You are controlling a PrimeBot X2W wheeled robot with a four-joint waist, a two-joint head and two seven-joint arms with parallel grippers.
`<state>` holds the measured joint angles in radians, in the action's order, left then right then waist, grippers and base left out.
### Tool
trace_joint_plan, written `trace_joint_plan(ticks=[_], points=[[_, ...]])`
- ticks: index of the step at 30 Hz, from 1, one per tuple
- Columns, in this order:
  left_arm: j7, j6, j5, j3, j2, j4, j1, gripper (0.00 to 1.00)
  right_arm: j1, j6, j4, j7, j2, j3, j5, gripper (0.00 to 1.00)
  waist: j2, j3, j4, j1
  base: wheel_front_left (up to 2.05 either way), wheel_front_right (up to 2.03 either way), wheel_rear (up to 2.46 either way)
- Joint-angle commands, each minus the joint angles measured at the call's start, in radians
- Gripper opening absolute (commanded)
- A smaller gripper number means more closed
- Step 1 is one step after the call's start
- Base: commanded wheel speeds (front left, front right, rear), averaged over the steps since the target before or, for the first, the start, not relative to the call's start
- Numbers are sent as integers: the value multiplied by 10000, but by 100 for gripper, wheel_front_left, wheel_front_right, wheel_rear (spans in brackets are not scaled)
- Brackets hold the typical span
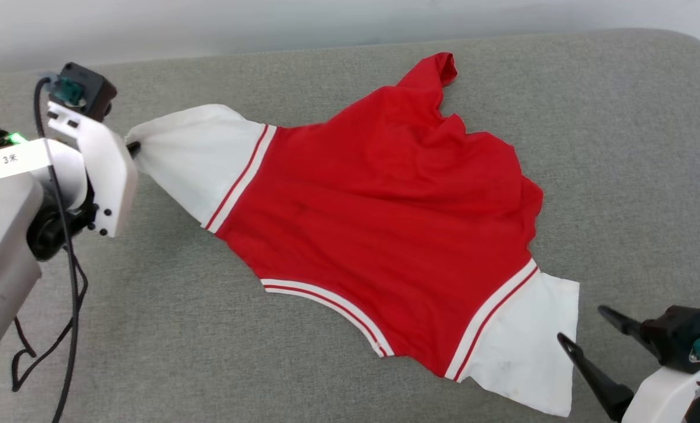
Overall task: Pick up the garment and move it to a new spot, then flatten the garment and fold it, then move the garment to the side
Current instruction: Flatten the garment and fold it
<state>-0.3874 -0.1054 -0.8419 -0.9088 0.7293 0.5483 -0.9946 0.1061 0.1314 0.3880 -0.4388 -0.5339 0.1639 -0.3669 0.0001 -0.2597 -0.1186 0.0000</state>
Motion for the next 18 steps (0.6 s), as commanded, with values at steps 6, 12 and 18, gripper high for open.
trace_joint_plan(ticks=[6,12,18], points=[[294,340,-25,169,542,-57,374,0,434,-13,29,-891,-315,272,-430,100,-1,97,247,0,0,0,0],[398,509,-117,256,758,-338,569,0,488,-13,-376,-1354,-435,390,-620,100,-1,-24,534,0,0,0,0],[448,672,16,183,556,-729,409,0,-157,-13,-1058,-1337,-623,1011,-658,100,-1,-322,841,0,0,0,0]])
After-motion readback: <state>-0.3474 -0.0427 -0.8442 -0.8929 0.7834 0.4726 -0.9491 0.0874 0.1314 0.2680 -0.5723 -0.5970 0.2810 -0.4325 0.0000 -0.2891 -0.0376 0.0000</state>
